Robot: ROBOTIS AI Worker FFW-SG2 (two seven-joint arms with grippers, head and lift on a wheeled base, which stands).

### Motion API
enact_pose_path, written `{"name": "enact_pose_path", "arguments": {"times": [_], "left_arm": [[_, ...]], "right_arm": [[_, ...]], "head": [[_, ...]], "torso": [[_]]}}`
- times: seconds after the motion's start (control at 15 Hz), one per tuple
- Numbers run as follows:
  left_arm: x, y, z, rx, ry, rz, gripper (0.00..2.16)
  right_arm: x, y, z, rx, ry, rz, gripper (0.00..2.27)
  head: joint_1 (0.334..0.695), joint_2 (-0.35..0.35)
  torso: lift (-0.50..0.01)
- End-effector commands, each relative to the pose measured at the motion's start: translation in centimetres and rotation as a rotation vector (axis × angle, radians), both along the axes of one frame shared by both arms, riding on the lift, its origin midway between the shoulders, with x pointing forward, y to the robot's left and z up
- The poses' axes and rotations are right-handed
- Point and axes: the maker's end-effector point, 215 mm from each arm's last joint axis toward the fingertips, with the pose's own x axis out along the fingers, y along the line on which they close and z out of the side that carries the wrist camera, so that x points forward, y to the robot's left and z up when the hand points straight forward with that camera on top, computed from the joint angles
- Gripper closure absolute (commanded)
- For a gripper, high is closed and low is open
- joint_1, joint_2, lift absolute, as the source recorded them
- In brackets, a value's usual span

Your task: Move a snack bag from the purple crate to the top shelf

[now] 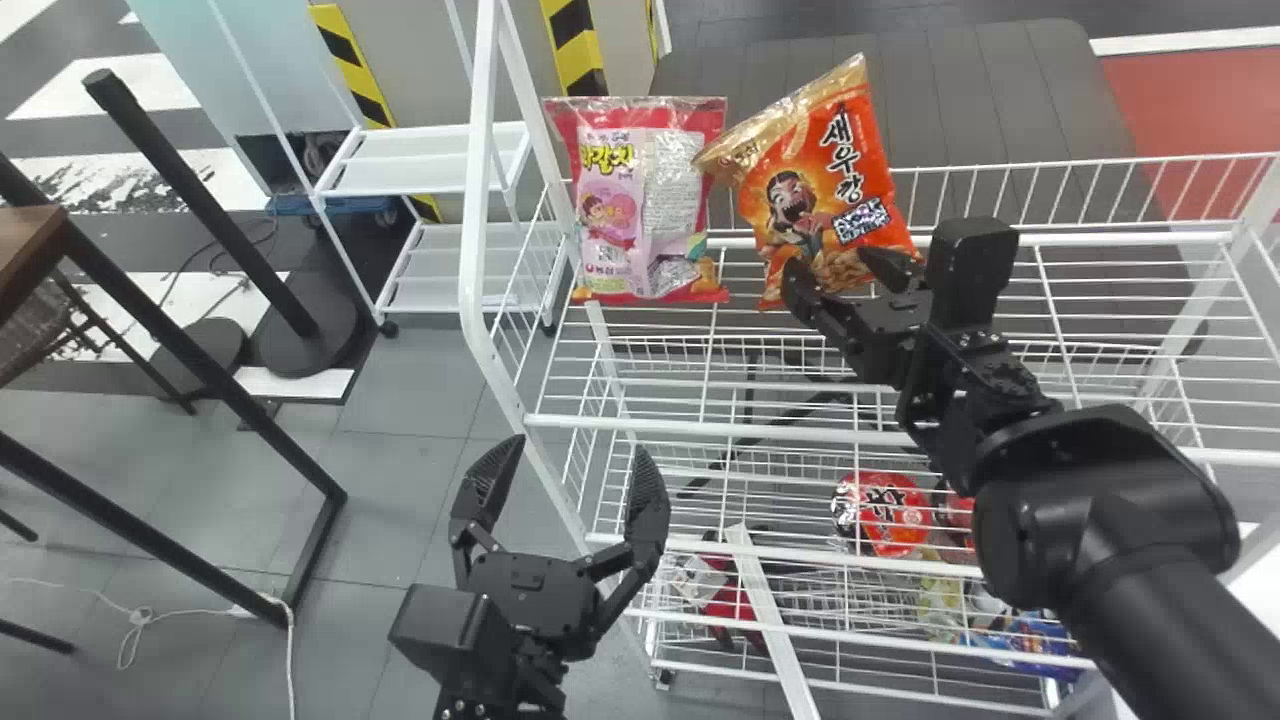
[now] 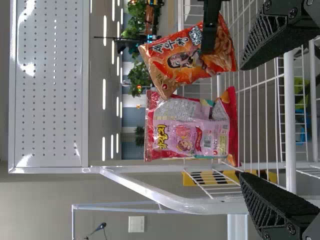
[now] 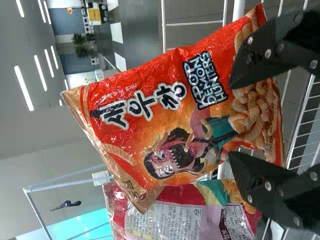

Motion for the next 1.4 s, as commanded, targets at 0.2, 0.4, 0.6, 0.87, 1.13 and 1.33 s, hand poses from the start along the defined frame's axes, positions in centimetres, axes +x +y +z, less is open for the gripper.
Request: {"name": "enact_pose_path", "arguments": {"times": [0.2,0.4,0.6,0.87,1.13,1.33], "left_arm": [[0.0,0.0,-0.1,0.000,0.002,0.000,0.04],[0.0,0.1,-0.2,0.003,0.004,0.000,0.04],[0.1,0.2,-0.2,0.005,0.005,0.002,0.04],[0.2,0.1,-0.3,0.007,0.008,0.000,0.04],[0.2,0.1,-0.4,0.014,0.014,0.000,0.04],[0.3,0.3,-0.3,0.016,0.012,0.003,0.04]], "right_arm": [[-0.9,0.7,1.0,0.017,-0.037,0.011,0.30],[-1.5,1.4,2.9,0.031,-0.070,0.028,0.29],[-2.7,2.9,5.5,0.038,-0.104,0.060,0.16],[-5.2,4.1,8.9,0.032,-0.187,0.082,0.10],[-8.3,4.4,12.5,0.040,-0.253,0.083,0.10],[-10.0,3.2,12.6,0.043,-0.213,0.066,0.12]], "head": [[0.695,0.210],[0.695,0.219],[0.695,0.228],[0.695,0.252],[0.695,0.270],[0.695,0.278]], "torso": [[0.000],[0.000],[0.000],[0.000],[0.000],[0.000]]}}
